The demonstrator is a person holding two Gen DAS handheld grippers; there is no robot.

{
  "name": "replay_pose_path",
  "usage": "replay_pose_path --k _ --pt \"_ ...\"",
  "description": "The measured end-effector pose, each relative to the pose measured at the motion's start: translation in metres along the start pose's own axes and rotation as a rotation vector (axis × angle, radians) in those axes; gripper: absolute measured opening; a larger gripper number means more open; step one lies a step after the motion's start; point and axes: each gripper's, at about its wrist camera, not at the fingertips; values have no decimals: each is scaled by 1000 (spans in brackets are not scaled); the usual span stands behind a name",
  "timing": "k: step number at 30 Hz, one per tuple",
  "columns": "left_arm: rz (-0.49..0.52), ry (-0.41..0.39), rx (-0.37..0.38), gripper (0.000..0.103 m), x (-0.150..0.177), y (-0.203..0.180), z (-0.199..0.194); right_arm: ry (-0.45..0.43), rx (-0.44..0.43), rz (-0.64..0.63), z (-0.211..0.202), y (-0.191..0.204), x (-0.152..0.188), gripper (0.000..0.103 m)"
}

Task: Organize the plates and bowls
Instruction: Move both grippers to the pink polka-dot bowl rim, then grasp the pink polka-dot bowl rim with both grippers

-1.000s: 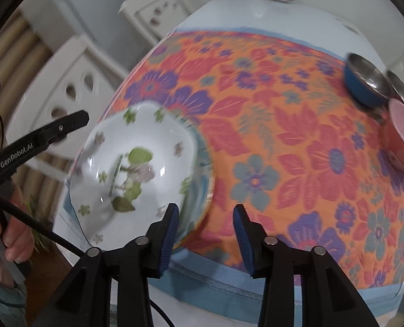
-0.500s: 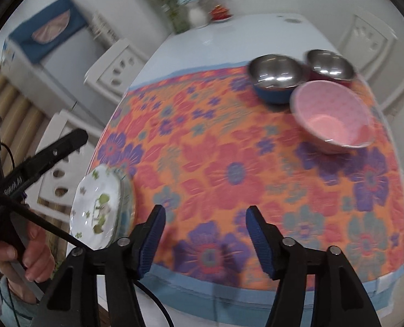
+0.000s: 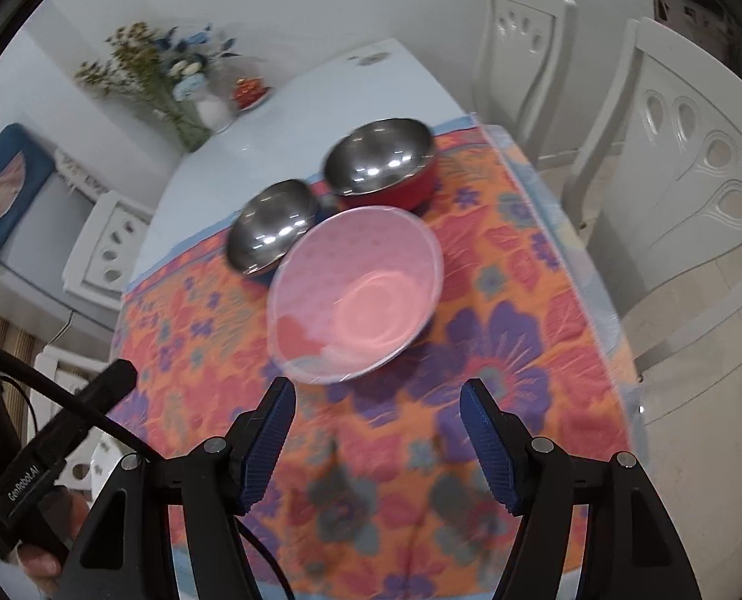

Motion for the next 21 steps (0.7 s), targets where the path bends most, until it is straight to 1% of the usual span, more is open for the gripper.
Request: replay_pose_path --k 3,6,12,13,14,15,16,17,18,19,20,21 --pt "-61 77 32 70 -4 -4 39 27 6 14 11 -16 -12 66" --pt "-98 126 27 69 -7 -6 69 54 1 27 28 -33 -24 66" --pt "-87 187 1 64 -9 -16 108 116 -4 29 64 -54 -43 66" --pt "-83 194 -1 60 -10 -16 112 125 -3 24 69 -56 -45 66" --pt "-74 200 -1 51 -10 -19 115 134 -1 17 74 -57 -47 66" --pt "-56 204 -2 48 -9 -23 119 138 -3 12 78 -59 -49 64" --pt "-40 205 -9 46 -10 -26 121 142 -6 8 81 -59 -50 61" --pt "-25 204 -23 45 -9 -28 124 148 -11 -1 85 -59 -51 60" --pt "-14 205 -28 42 -9 -30 126 151 -12 -11 88 -59 -52 57" --pt "-10 209 -25 33 -11 -31 129 153 -12 -18 91 -58 -53 53" --pt "-11 216 -17 29 -10 -31 132 155 -13 -26 93 -58 -54 51" --pt "-15 216 -15 29 -9 -31 134 156 -8 -35 96 -57 -54 45"
Point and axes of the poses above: each gripper's, at about its wrist camera, not at the fingertips, and z roughly the way its jaws point, y to its left, x to its underside, and after that the axes turned 14 degrees about -x, right-handed
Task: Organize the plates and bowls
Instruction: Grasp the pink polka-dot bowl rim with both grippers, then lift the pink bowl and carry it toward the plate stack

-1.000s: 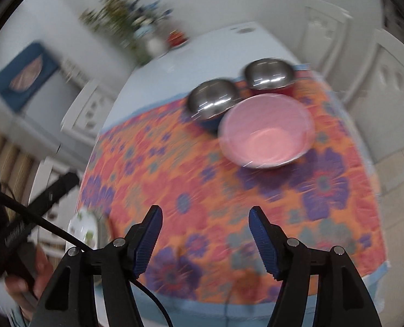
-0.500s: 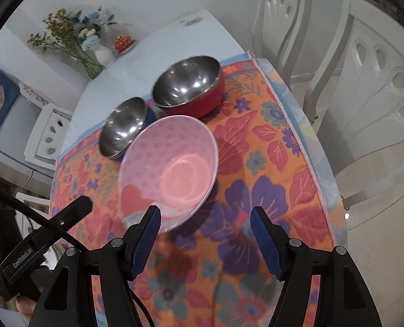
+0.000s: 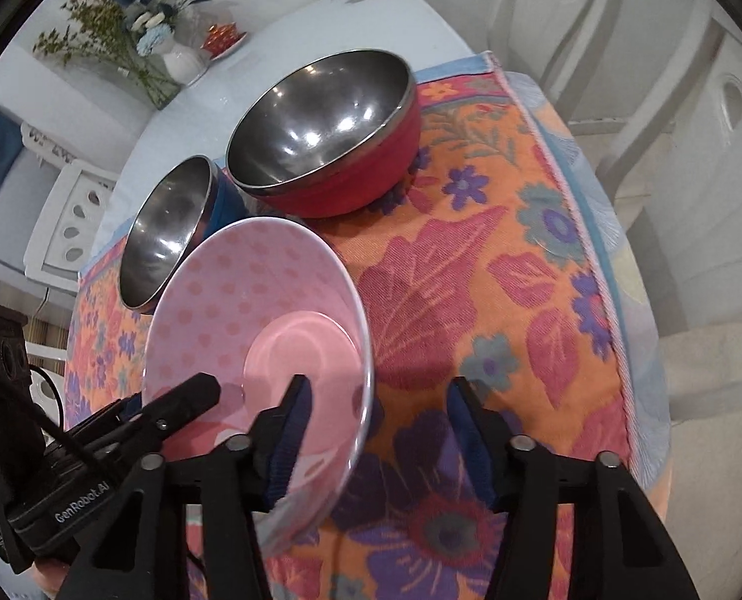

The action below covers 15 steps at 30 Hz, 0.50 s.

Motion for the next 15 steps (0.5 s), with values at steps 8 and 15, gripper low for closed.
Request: replay_pose_path --k 8,15 --pt "15 -1 21 14 -2 -4 4 17 3 -32 10 6 4 15" --pt "6 -33 23 14 7 1 -20 12 13 -93 -7 31 22 14"
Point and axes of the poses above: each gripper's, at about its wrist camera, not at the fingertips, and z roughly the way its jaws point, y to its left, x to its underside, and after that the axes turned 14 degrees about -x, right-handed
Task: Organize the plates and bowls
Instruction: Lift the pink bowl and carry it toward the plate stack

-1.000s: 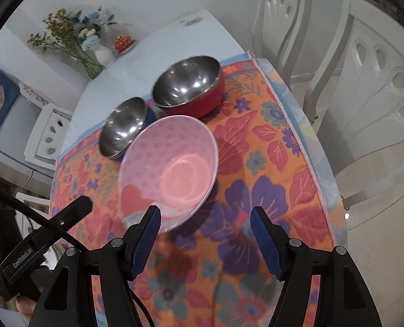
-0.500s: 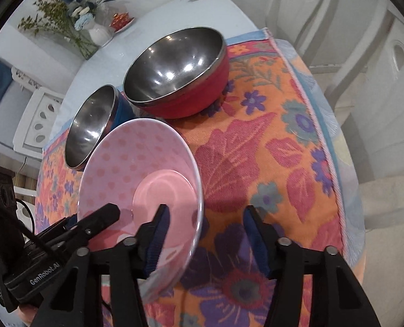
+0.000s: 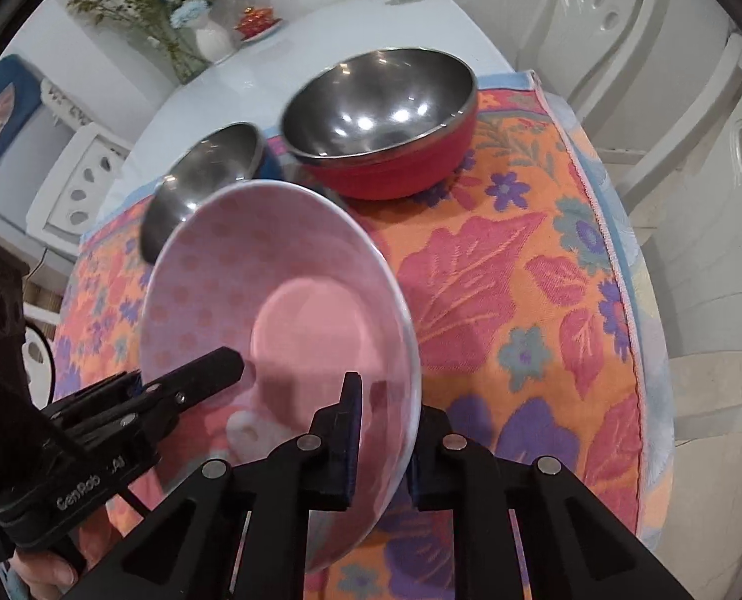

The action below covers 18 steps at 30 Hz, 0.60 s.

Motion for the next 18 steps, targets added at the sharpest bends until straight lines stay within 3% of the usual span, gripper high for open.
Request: replay_pose_path --k 12,18 --pt "-47 -135 -71 14 46 23 -97 -18 -75 -99 -41 75 41 14" --pt "-115 -152 -107 14 77 50 -126 22 -110 -162 -38 114 64 14"
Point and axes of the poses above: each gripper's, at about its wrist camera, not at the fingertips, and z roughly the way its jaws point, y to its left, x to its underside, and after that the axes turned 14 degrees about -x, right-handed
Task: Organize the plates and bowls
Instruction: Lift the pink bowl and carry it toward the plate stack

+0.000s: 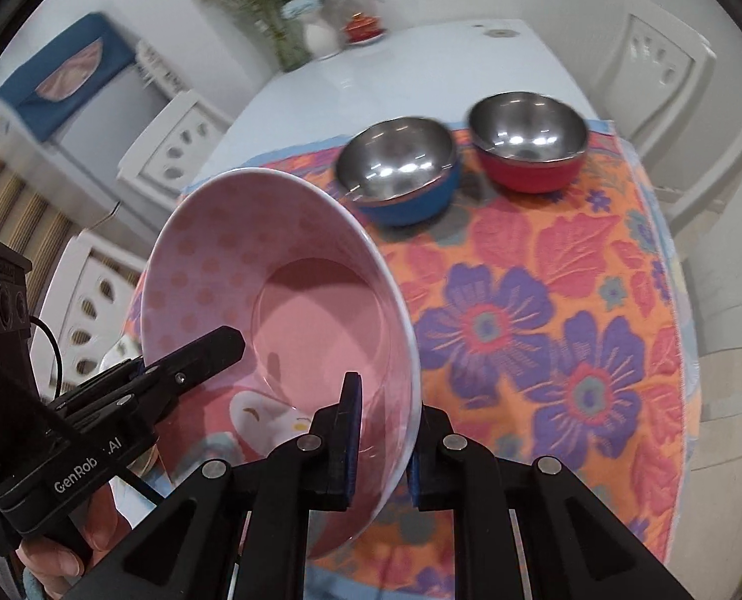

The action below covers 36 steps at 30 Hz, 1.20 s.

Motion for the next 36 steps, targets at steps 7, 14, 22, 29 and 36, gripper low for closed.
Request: replay_pose_path --k 7,14,22,29,36 --pt "-64 33 -20 14 24 32 -10 81 -12 -31 19 25 22 16" --pt "-87 90 -25 14 48 47 -2 177 8 -12 39 30 37 17" --pt "-86 158 -15 14 67 47 14 254 39 34 53 21 54 17" --pt "-53 188 -23 14 77 41 20 281 38 77 55 11 62 17" --pt "-57 217 -37 15 87 42 26 292 33 86 57 8 68 17"
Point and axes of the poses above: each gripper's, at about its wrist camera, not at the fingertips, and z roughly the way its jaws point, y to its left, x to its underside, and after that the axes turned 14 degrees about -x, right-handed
